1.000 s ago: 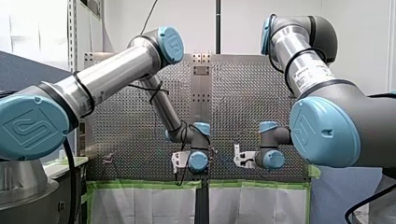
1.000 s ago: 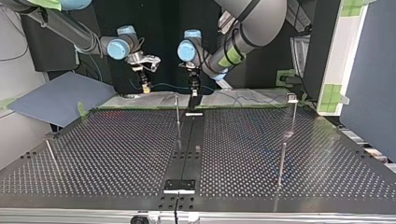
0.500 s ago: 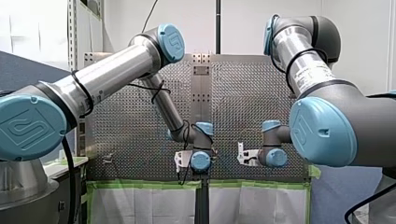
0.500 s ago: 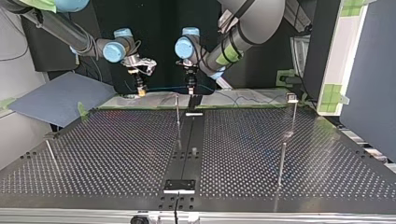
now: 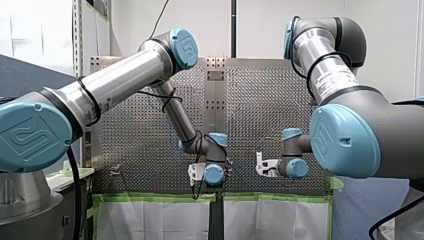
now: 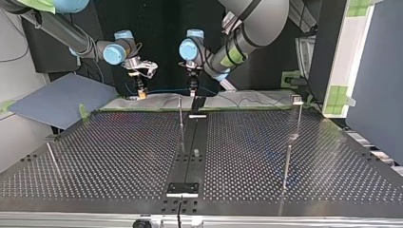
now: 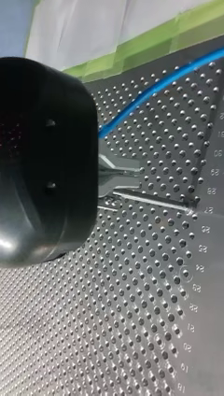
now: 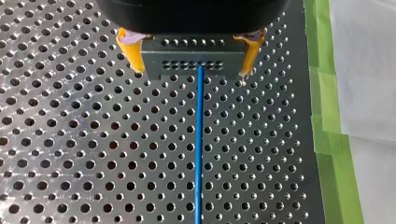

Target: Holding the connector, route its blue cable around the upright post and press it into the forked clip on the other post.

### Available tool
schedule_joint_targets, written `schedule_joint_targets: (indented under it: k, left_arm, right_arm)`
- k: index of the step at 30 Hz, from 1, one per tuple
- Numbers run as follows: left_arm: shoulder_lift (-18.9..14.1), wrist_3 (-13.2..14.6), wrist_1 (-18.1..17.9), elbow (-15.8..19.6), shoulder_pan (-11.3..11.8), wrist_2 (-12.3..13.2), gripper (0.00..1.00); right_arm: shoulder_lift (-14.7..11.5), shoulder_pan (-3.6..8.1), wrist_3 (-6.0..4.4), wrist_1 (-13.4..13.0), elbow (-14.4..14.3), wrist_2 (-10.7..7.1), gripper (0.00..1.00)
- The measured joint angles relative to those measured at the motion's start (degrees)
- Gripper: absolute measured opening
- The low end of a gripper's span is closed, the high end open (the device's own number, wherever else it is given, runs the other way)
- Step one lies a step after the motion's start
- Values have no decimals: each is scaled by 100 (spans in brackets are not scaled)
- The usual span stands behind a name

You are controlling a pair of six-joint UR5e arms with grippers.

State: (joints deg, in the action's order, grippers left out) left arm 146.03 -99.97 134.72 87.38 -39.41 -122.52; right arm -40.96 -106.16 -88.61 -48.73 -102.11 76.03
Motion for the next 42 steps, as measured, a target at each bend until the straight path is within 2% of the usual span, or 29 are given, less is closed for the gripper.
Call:
schedule_joint_targets:
  k: [13,19,26,42]
  left_arm:
    - [12,-122,51,-71,99,173,2]
    - [134,-203,141,-185,138,253,2]
    - [163,-314,241,-348,174,371,2]
    - [183,-386,350,-428,336,723,2]
  right_arm:
    - [-1,-58,23,50,84,-17,0]
    - [0,-71,26,62,104,-17,0]
    - [-2,-75,23,53,117,-17,0]
    - [0,-76,28,73,196,-8,0]
